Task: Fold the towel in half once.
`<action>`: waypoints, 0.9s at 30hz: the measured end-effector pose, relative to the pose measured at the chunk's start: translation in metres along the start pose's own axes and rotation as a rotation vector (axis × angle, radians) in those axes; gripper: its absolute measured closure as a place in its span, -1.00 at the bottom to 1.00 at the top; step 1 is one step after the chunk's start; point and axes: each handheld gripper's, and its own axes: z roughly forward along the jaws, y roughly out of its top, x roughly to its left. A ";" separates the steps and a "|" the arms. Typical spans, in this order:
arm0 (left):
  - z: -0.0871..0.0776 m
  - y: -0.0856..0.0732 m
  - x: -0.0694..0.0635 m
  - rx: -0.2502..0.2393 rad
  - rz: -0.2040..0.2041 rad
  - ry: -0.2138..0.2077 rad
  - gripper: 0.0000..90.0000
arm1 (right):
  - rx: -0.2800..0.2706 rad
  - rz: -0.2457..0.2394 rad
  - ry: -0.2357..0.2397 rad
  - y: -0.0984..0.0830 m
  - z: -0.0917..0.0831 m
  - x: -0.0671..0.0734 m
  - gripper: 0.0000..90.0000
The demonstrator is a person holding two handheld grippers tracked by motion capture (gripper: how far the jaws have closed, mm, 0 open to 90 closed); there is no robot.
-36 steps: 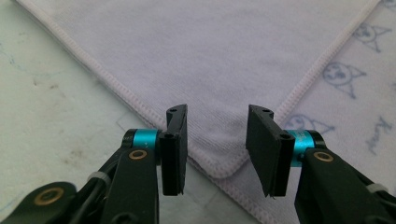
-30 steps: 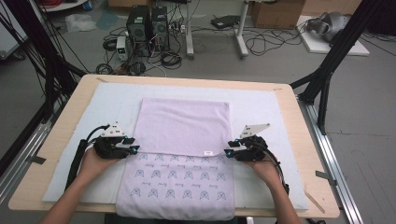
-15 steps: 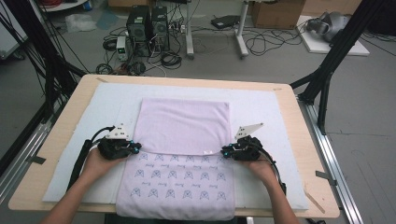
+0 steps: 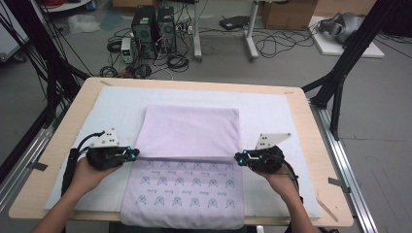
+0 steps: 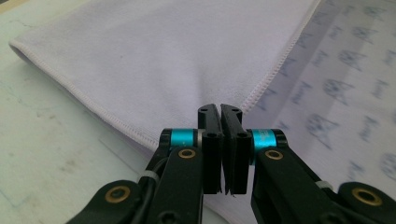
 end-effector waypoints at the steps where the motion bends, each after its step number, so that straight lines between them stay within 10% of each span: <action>1: -0.005 -0.004 -0.008 -0.007 0.004 -0.012 0.93 | -0.007 -0.004 0.006 -0.003 -0.003 0.007 0.85; 6: -0.017 -0.021 -0.029 0.009 0.027 -0.051 0.69 | -0.010 0.025 0.076 -0.021 -0.011 0.032 0.54; 11: -0.007 -0.021 -0.022 0.032 0.015 -0.046 0.53 | -0.028 0.052 0.061 -0.021 -0.008 0.025 0.40; 20: 0.027 -0.034 -0.016 0.109 0.018 -0.051 0.54 | 0.106 0.052 0.062 -0.032 0.025 0.020 0.32; 27: 0.026 -0.032 -0.018 0.102 0.019 -0.057 0.95 | 0.133 0.004 0.043 -0.034 0.031 0.025 0.92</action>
